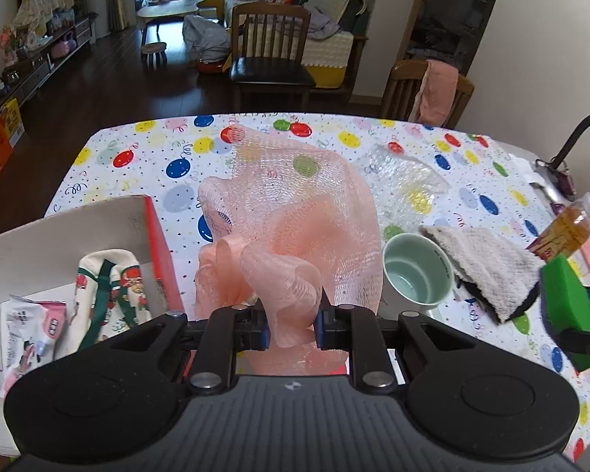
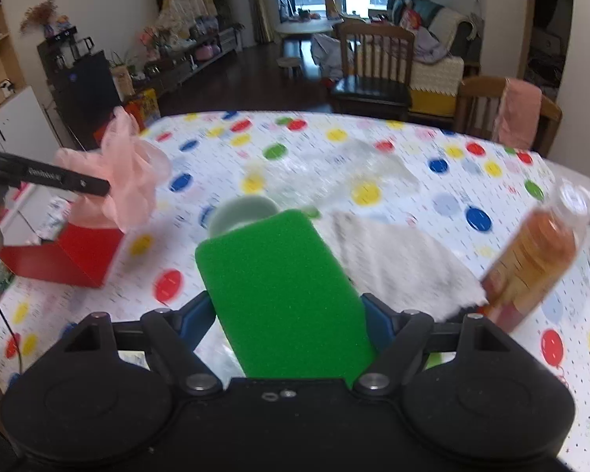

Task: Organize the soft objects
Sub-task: 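Carry the puff and sponge over the cardboard box with both grippers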

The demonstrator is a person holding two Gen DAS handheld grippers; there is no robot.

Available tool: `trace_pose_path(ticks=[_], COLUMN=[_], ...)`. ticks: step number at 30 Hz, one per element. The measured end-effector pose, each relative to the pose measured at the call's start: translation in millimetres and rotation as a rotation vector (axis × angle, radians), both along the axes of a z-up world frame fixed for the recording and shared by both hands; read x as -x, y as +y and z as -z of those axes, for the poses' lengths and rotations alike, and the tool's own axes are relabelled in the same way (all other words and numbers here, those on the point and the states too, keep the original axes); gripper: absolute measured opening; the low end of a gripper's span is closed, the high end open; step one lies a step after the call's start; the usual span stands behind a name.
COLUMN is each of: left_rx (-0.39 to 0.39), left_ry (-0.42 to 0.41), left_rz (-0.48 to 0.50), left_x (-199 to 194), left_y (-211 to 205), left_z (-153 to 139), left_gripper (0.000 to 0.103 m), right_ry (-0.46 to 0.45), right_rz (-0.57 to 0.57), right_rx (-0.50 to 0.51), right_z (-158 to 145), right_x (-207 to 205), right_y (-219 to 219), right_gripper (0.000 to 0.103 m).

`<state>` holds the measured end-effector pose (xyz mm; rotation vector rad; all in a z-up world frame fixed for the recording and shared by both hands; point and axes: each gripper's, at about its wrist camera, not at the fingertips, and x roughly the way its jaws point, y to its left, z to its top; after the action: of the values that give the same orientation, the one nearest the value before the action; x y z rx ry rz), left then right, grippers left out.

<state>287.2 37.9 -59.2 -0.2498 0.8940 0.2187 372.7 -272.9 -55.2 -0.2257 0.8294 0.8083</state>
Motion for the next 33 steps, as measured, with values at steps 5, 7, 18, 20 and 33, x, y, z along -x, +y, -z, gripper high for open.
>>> trace_pose_path(ticks=[5, 7, 18, 20, 33], left_rx=[0.029, 0.033, 0.033, 0.033, 0.006], left_ry=[-0.020, -0.023, -0.048, -0.051, -0.019], left_rz=[0.011, 0.013, -0.026, -0.039, -0.132], left_x=[19.9, 28.7, 80.4, 89.4, 144.5], left_y=[12.5, 19.2, 73.9, 85.5, 161.1], left_z=[-19.2, -25.7, -51.3, -53.9, -50.6], left_gripper=[0.020, 0.020, 0.020, 0.020, 0.020], right_ry=[-0.017, -0.028, -0.050, -0.058, -0.071], right_rz=[-0.040, -0.056, -0.184, -0.211, -0.301], right_rx=[-0.019, -0.021, -0.029, -0.022, 0.015], right_z=[-22.2, -28.8, -45.7, -46.2, -39.6], right_x=[17.8, 24.8, 65.2, 73.0, 105.8], right_y=[32.1, 46.2, 136.3, 154.7, 249.5], right_gripper=[0.079, 0.079, 0.079, 0.079, 0.079])
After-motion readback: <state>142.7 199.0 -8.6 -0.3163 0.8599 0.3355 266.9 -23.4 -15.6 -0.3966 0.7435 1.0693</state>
